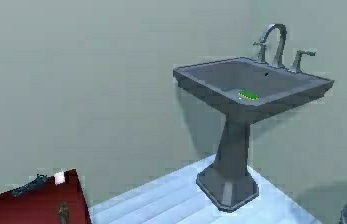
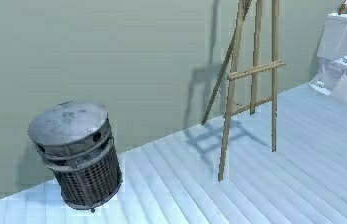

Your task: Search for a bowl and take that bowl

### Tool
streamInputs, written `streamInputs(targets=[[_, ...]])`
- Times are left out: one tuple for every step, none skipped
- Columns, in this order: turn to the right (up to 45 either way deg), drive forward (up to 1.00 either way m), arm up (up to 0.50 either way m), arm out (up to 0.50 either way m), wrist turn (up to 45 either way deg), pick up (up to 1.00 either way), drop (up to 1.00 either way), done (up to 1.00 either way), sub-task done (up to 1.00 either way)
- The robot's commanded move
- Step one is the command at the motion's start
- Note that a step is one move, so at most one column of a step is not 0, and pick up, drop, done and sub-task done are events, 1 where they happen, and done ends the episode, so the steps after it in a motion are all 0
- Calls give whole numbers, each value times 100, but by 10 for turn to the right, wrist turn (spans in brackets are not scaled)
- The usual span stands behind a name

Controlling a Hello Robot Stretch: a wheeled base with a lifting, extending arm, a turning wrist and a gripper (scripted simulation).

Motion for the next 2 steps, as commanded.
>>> streamInputs(targets=[[450,0,0,0,0,0,0,0,0],[450,0,0,0,0,0,0,0,0]])
